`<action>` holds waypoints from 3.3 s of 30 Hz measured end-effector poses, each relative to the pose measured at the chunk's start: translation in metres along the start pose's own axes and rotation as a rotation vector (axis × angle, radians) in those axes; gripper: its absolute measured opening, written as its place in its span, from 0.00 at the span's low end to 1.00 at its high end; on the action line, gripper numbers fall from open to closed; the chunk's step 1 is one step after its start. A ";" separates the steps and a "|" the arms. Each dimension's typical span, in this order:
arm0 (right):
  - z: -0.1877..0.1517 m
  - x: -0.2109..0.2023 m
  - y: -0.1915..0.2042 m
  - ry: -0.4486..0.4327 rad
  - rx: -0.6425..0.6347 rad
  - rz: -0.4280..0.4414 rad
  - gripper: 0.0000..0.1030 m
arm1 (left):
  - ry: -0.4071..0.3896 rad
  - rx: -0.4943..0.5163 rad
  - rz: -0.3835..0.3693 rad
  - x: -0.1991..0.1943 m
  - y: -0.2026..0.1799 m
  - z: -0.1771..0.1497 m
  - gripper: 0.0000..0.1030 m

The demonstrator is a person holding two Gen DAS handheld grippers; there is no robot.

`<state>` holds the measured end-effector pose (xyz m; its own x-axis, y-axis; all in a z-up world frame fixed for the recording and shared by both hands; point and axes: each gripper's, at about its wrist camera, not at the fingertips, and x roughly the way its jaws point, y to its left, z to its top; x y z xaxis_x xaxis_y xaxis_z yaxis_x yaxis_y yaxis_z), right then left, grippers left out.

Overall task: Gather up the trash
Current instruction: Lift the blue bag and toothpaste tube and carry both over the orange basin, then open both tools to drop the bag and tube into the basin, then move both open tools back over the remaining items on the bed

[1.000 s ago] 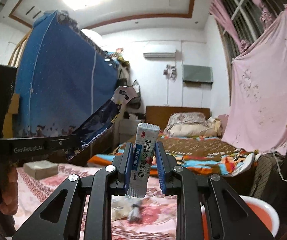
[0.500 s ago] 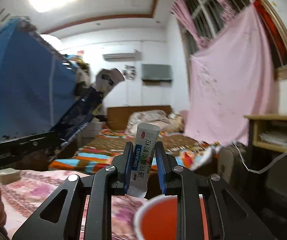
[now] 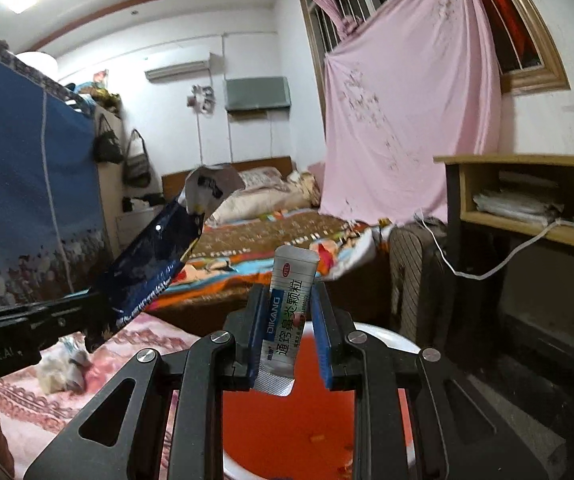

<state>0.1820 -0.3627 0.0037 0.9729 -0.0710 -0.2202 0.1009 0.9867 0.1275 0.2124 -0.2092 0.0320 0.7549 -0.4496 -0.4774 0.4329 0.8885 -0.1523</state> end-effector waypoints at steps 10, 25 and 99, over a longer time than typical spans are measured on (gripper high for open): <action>-0.014 0.015 -0.007 0.077 0.030 -0.016 0.20 | 0.128 -0.043 -0.010 0.031 -0.001 -0.005 0.17; -0.019 0.032 -0.017 0.180 0.055 -0.033 0.22 | 0.286 -0.165 -0.060 0.063 0.005 -0.011 0.21; 0.002 -0.034 0.182 -0.133 -0.330 0.299 1.00 | -0.364 -0.074 0.462 -0.159 0.177 -0.053 0.96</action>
<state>0.1680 -0.1810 0.0359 0.9695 0.2269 -0.0923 -0.2390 0.9590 -0.1525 0.1429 0.0250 0.0355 0.9831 -0.0051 -0.1831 -0.0070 0.9978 -0.0654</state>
